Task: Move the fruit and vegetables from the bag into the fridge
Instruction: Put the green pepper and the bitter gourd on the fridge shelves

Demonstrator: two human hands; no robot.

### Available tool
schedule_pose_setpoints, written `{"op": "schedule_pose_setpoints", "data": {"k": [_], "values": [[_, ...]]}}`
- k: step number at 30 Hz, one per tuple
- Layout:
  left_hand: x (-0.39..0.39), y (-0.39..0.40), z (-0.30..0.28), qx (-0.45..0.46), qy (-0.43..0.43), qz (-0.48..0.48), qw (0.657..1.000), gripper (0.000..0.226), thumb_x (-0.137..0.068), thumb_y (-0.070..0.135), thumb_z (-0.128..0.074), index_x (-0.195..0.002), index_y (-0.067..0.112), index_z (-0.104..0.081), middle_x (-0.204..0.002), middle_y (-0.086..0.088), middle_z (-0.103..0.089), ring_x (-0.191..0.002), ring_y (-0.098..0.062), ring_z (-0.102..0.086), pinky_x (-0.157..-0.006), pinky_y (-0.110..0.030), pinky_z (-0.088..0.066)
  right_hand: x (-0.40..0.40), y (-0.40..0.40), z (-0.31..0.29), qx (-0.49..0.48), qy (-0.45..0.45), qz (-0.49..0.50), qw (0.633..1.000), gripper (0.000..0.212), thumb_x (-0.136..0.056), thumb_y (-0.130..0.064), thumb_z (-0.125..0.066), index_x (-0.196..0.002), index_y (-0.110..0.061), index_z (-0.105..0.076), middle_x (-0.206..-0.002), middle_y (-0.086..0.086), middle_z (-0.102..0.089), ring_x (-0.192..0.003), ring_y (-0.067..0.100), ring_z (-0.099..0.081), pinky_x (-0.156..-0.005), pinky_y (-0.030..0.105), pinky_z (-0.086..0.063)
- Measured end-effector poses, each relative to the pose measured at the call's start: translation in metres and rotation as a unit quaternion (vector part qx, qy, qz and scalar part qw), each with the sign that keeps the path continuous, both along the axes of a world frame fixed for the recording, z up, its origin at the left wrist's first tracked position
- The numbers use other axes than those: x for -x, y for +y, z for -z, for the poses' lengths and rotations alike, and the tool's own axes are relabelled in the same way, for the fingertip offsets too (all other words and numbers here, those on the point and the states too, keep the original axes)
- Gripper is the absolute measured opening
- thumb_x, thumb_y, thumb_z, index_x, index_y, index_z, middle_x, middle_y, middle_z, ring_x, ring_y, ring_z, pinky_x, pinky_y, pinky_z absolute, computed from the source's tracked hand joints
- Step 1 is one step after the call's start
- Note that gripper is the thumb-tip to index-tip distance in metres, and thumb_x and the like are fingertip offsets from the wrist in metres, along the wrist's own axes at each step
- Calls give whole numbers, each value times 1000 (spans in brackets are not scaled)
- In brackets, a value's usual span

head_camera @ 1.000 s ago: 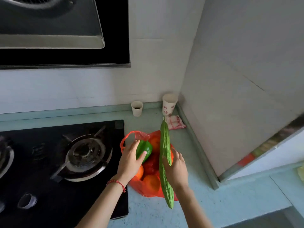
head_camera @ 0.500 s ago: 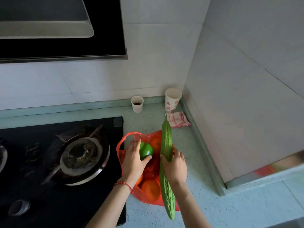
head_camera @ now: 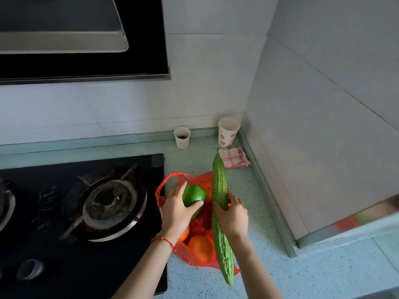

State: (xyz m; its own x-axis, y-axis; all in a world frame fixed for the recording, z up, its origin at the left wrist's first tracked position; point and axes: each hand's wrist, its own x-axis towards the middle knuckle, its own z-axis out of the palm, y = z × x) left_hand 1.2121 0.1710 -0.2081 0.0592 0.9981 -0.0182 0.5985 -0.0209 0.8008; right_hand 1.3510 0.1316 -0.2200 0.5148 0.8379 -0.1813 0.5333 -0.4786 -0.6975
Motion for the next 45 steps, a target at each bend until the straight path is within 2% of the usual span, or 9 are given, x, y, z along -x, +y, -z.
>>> {"op": "schedule_pose_setpoints", "data": {"k": [7,11,17,22,25,29,32,42,45], "values": [[10,-10,-17,11,-88,-23,996,70,-68,24,-79,-130,12,-50,-128,-8,-55,-118,-15,-48,-94,-14,-29,2,-14,-20,-68,61,10,996,38,-70,-39,-63,-105,-23,-63,-90,-1,-67,-80,20,-64,-73,36,-54],[19,-17,-24,37,-170,-33,984,66,-67,22,-80,-126,14,-53,-120,-4,-61,-103,-6,-54,-89,-18,-39,-4,-25,-36,-114,108,3,988,17,-78,-21,-68,-94,-25,-63,-76,-14,-62,-68,-1,-59,-57,4,-42],[29,-32,-25,64,-274,-33,959,60,-48,42,-80,-104,32,-60,-99,4,-68,-97,-13,-64,-89,-32,-49,-9,-49,-44,-163,188,23,968,10,-77,-22,-71,-87,-24,-71,-77,-1,-73,-74,14,-69,-72,39,-57],[31,-48,-20,55,-278,-7,959,79,-47,49,-76,-117,16,-62,-112,-4,-67,-106,-15,-61,-97,-39,-46,-11,-79,-51,-198,220,41,954,12,-79,-17,-69,-83,-29,-71,-75,-4,-73,-73,14,-69,-68,32,-56],[32,-59,-21,52,-288,16,956,73,-48,48,-76,-114,18,-63,-112,-1,-67,-107,-13,-61,-95,-35,-47,-10,-96,-54,-203,226,55,951,11,-79,-15,-68,-85,-23,-71,-71,-5,-72,-68,11,-67,-62,24,-52],[36,-75,-26,53,-313,39,948,52,-50,45,-76,-100,35,-66,-103,8,-70,-100,-7,-63,-82,-18,-50,-6,-112,-56,-200,226,59,952,9,-80,-16,-68,-88,-18,-72,-71,-1,-72,-67,13,-67,-63,30,-53],[43,-86,-32,39,-323,36,945,45,-51,43,-76,-95,37,-67,-100,9,-71,-98,-7,-64,-82,-18,-50,-3,-121,-59,-202,222,46,953,10,-80,-18,-69,-89,-18,-72,-72,2,-72,-69,17,-68,-64,35,-55],[57,-134,-31,14,-341,-55,939,52,-48,46,-78,-98,40,-63,-104,4,-69,-99,-12,-64,-85,-29,-49,-4,-142,-70,-210,242,-58,945,5,-82,-13,-66,-80,-16,-70,-74,14,-70,-64,14,-63,-62,32,-52],[58,-159,-27,11,-341,-102,934,71,-47,47,-78,-114,28,-60,-110,-1,-66,-103,-13,-62,-87,-29,-49,-10,-152,-70,-204,247,-102,942,4,-82,-14,-66,-80,-15,-70,-72,14,-69,-63,13,-61,-61,28,-49]]}}
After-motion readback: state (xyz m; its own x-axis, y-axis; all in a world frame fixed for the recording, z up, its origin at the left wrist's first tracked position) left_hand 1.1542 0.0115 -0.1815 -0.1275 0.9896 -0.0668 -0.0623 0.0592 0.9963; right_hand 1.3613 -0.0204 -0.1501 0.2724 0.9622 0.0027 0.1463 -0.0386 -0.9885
